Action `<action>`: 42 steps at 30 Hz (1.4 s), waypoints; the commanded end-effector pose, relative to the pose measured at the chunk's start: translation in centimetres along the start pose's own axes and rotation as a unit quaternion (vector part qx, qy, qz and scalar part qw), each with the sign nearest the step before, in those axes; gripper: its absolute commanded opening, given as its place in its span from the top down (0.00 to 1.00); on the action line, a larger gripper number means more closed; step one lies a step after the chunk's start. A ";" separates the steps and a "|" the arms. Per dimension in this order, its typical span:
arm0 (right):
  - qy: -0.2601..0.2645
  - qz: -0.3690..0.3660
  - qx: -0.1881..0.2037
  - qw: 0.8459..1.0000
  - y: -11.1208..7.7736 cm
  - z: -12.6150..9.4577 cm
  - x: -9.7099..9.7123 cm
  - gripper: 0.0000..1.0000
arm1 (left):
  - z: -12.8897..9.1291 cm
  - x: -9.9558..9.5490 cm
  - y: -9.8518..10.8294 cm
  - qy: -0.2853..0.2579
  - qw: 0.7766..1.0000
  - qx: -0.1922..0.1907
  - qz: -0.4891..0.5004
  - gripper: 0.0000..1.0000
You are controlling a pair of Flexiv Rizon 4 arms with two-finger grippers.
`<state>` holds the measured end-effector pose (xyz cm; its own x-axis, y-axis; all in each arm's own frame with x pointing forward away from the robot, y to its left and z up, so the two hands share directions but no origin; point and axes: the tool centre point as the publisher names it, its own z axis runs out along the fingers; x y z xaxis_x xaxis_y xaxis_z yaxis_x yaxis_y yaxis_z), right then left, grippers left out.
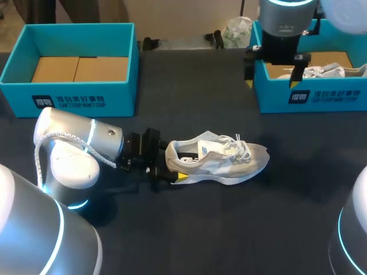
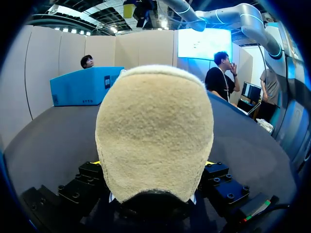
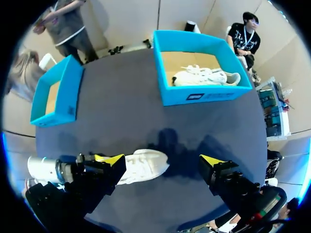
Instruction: Take the shoe out of the shoebox, open the shoe tongue, remove and reinsert the insole, then place the shoe into the shoebox
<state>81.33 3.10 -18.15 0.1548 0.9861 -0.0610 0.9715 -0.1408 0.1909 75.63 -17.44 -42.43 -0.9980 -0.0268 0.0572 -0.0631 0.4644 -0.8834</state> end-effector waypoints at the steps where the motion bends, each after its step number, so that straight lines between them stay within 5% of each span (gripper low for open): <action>1: -0.017 0.000 -0.003 1.000 -1.0 -0.5 2.8 0.00 | 0.4 0.2 0.2 0.001 1.000 -0.002 0.000 1.00; 13: -0.076 -0.028 -0.001 0.997 -4.9 -0.2 8.5 0.00 | 0.4 0.2 0.2 0.001 1.000 -0.002 0.000 1.00; 34: -0.171 -0.012 -0.013 0.985 -8.9 4.4 12.5 0.00 | 0.4 0.2 0.2 0.001 1.000 -0.002 0.000 1.00; 42: -0.185 -0.001 -0.001 0.983 -9.4 5.2 12.7 0.00 | 0.4 0.2 0.2 0.001 1.000 -0.002 0.000 1.00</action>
<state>75.85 15.64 -25.53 0.1526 0.9311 -0.3312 0.9808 -0.1016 0.1663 75.60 -17.47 -42.42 -0.9980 -0.0267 0.0573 -0.0632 0.4647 -0.8832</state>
